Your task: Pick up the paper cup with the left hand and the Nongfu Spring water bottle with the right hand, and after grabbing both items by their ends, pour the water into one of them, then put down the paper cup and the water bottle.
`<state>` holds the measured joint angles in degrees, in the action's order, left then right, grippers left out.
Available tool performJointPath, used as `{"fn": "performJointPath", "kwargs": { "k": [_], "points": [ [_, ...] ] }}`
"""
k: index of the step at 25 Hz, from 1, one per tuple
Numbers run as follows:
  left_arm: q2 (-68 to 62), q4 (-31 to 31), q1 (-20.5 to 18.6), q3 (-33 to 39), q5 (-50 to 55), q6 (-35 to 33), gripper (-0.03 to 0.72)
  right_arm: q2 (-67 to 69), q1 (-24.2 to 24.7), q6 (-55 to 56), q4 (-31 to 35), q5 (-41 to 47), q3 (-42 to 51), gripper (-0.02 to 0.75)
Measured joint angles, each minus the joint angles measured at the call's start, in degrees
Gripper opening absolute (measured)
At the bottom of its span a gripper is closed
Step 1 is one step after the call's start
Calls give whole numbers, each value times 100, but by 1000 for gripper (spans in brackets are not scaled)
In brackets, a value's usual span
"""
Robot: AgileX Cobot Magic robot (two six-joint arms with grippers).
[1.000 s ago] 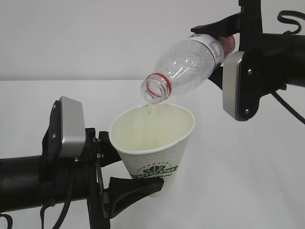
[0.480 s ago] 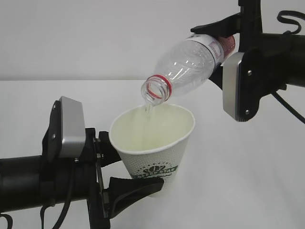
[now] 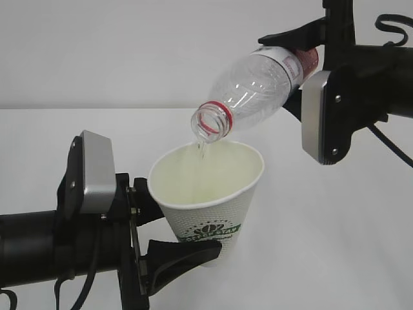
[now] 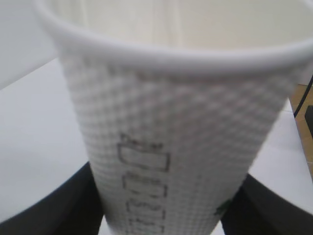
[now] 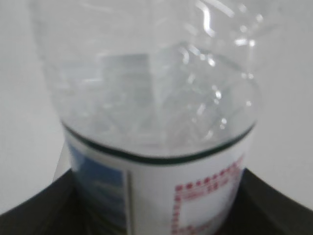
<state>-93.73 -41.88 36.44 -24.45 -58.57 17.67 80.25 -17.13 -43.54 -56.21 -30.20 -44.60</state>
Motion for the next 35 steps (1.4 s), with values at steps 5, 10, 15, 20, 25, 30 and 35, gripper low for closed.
{"fn": "performJointPath", "kwargs": {
  "k": [5, 10, 15, 20, 25, 30, 35],
  "points": [
    [0, 0, 0, 0, 0, 0, 477, 0, 0, 0, 0, 0, 0, 510],
    [0, 0, 0, 0, -11, 0, 476, 0, 0, 0, 0, 0, 0, 510],
    [0, 0, 0, 0, -25, 0, 475, 0, 0, 0, 0, 0, 0, 510],
    [0, 0, 0, 0, -25, 0, 475, 0, 0, 0, 0, 0, 0, 510],
    [0, 0, 0, 0, -33, 0, 475, 0, 0, 0, 0, 0, 0, 510],
    [0, 0, 0, 0, -33, 0, 475, 0, 0, 0, 0, 0, 0, 510],
    [0, 0, 0, 0, -33, 0, 475, 0, 0, -13, 0, 0, 0, 510]
  ]
}}
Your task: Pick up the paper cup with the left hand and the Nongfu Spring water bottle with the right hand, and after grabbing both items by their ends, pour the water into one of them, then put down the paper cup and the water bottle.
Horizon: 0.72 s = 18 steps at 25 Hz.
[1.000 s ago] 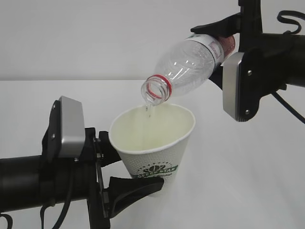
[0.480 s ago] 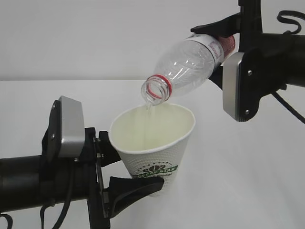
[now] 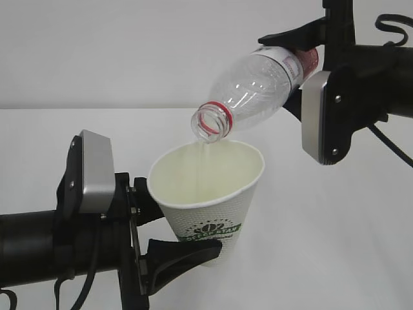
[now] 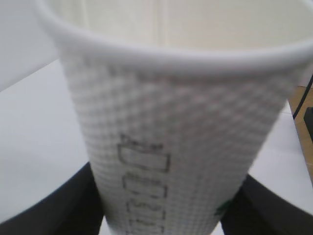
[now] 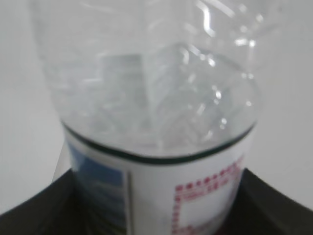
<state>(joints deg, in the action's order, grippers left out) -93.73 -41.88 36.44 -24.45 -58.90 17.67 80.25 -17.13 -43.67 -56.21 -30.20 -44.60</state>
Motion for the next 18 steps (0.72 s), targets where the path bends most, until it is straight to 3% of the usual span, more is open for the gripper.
{"fn": "performJointPath", "kwargs": {
  "k": [18],
  "points": [
    [0, 46, 0, 0, 0, 0, 475, 0, 0, -48, 0, 0, 0, 510]
  ]
}}
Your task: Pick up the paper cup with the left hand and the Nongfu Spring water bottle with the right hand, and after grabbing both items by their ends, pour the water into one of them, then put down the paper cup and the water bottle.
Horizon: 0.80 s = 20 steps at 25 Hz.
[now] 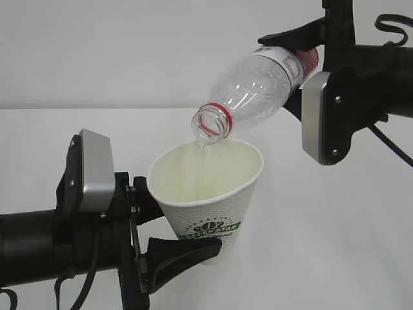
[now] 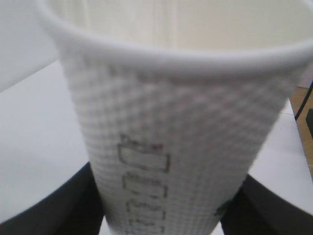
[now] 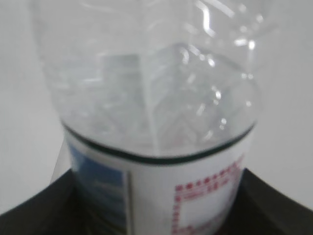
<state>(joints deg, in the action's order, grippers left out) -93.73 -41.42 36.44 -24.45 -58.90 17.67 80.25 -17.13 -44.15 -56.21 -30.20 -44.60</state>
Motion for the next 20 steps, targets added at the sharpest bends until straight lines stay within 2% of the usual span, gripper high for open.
{"fn": "performJointPath", "kwargs": {
  "k": [20],
  "points": [
    [-9, 131, 0, 0, 52, 0, 474, 0, 0, -44, 0, 0, -13, 510]
  ]
}}
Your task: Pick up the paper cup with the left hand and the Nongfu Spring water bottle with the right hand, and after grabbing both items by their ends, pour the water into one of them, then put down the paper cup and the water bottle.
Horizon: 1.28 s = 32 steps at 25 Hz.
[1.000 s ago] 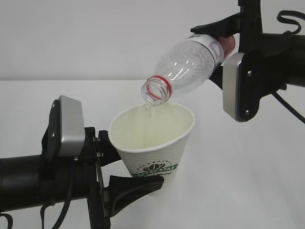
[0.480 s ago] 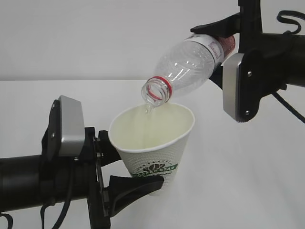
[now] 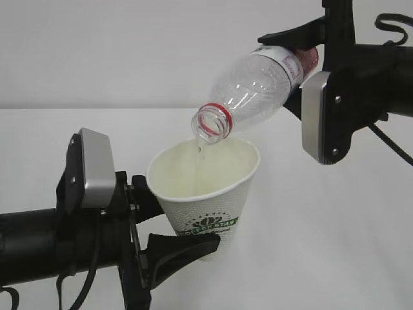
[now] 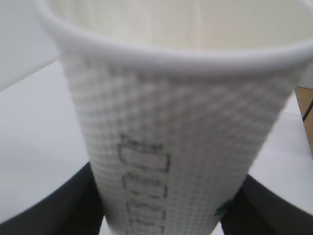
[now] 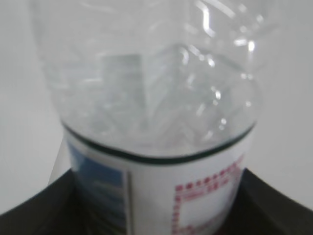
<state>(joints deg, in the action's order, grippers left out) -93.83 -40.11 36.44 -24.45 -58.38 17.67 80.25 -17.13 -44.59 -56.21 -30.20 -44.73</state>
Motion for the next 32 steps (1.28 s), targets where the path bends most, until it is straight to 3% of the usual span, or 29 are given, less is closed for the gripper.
{"fn": "performJointPath", "kwargs": {
  "k": [32],
  "points": [
    [0, 188, 0, 0, 80, -96, 474, 0, 0, -10, 0, 0, -35, 510]
  ]
}}
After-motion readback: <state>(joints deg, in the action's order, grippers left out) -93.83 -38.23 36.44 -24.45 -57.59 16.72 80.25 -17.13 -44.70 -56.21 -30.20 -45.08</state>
